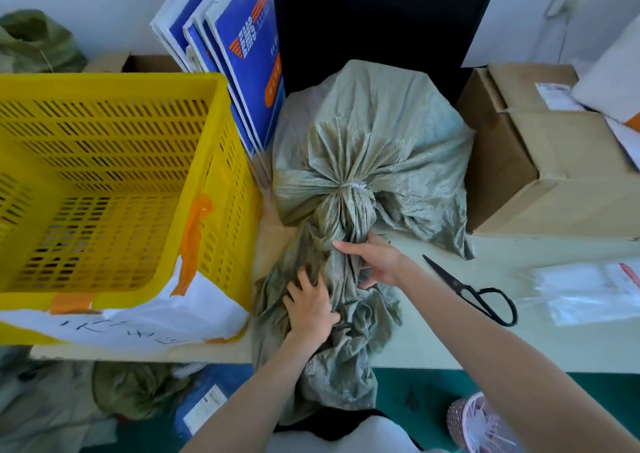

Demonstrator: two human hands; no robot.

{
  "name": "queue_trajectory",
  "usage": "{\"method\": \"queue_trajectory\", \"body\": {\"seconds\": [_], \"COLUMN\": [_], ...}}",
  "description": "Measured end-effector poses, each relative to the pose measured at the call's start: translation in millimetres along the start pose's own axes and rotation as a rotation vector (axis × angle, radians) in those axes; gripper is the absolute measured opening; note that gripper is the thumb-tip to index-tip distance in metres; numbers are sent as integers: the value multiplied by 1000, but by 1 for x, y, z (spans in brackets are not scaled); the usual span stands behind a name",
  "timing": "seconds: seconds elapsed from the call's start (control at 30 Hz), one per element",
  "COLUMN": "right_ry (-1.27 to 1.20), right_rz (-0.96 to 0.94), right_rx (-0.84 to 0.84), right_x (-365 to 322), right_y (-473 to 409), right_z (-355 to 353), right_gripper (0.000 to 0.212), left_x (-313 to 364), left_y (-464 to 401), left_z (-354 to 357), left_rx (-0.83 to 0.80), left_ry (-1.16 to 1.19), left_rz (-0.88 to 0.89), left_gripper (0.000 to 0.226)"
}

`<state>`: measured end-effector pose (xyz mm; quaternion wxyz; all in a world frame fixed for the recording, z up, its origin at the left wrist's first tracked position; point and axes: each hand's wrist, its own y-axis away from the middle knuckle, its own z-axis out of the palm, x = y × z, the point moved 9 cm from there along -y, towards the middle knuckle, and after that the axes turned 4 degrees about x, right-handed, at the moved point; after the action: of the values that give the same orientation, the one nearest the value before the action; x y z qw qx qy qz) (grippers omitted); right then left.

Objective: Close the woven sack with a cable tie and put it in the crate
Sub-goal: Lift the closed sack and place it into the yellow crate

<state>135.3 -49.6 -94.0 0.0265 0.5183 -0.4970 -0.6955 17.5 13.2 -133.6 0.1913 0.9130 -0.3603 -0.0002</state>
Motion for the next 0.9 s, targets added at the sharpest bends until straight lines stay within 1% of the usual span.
{"method": "queue_trajectory", "body": {"seconds": [0.07, 0.13, 0.23, 0.33, 0.43, 0.47, 0.53, 0.6, 0.67, 0.7, 0.73, 0.77, 0.83, 0.9], "right_ry": [26, -10, -175, -417, -681, -742, -846, -945, -1044, -1086, -1119, -1154, -1206, -1260], "right_rz": [-13, -36, -73, -109, -152, -158, -141, -120, -123, -134, -150, -163, -186, -197], "right_rx": [59, 131, 188, 175, 104, 71, 4, -47, -87, -105, -122, -139, -150, -160], "right_x": [-7, -14, -20, -26, -38, -42, -49, -58, -73, -82, -92, -102, -121, -137], "right_y": [-1, -5, -8, -3, 6, 10, 21, 30, 40, 45, 50, 54, 61, 66], "right_z": [5, 5, 2, -1, -2, -2, 0, -2, -4, -5, -7, -8, -12, -14], "right_gripper": [69, 47, 29, 17, 19, 23, 28, 28, 31, 35, 40, 45, 51, 56], "left_x": [-1, -3, -10, -21, -25, -25, -22, -13, -4, -1, 2, 5, 10, 14], "left_y": [-2, -6, -11, -12, -13, -13, -11, -1, 15, 22, 26, 27, 26, 17], "left_z": [-4, -8, -21, -51, -89, -102, -133, -166, -198, -212, -227, -240, -267, -293], "left_rx": [51, 63, 97, 213, 352, 406, 573, 825, 1087, 1199, 1292, 1355, 1428, 1413], "left_ry": [-16, 3, 108, 258, 337, 329, 243, 173, 169, 172, 167, 150, 105, 79], "left_rz": [40, 83, 129, 165, 244, 263, 295, 368, 456, 477, 475, 454, 403, 381], "left_gripper": [89, 84, 78, 77, 86, 89, 93, 85, 65, 57, 54, 55, 60, 69]}}
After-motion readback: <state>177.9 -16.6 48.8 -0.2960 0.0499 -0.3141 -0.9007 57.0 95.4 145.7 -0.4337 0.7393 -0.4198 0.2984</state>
